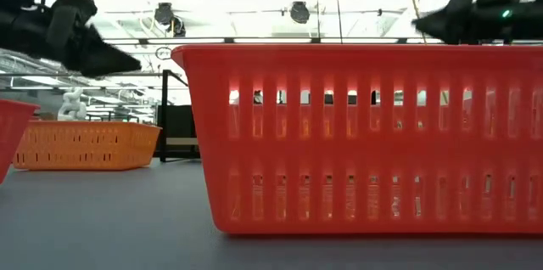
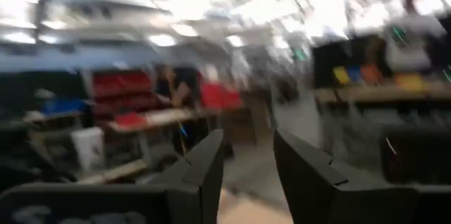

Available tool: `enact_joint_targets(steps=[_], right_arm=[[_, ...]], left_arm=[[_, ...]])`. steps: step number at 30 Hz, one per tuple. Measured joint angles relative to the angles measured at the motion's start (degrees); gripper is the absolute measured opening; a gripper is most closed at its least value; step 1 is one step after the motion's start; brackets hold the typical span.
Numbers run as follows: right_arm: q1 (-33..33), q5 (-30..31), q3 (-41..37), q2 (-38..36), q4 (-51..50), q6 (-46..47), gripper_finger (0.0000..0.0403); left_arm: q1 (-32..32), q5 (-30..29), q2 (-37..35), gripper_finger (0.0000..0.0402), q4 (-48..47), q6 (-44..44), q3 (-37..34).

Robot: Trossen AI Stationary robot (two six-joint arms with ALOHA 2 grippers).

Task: Stack baskets on shelf by color
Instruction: Put the right black bin on the shelf

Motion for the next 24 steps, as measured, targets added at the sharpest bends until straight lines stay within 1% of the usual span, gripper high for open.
enact_joint_targets(steps=[4,8,11,14,16,21,24], right_arm=[[-1.8,-0.1,0.0,4.5,-6.1,12.3,0.0121],[-1.9,-0.8,0.0,8.8,-9.4,21.2,0.0121],[-1.9,-5.9,0.1,12.4,-9.8,24.6,0.0121],[-1.9,-11.8,1.9,16.3,-11.7,25.7,0.0121],[-1.9,-14.9,4.4,19.0,-18.7,25.2,0.0121],[-1.9,-16.5,17.3,25.2,-37.3,21.1,0.0122],[-1.9,-16.7,24.8,28.7,-46.6,17.6,0.0128]], left_arm=[[0.0,0.0,0.0,0.0152,8.5,0.0,0.0],[0.0,0.0,0.0,0.0152,14.8,0.0,0.0],[0.0,0.0,0.0,0.0152,17.9,0.0,0.0],[0.0,0.1,0.0,0.0152,19.4,-0.1,0.0],[0.0,0.1,0.0,0.0152,19.4,-0.4,0.0],[0.0,0.1,0.0,0.0152,18.0,-1.1,0.0],[0.0,-0.2,0.0,0.0152,17.2,-1.1,0.0]])
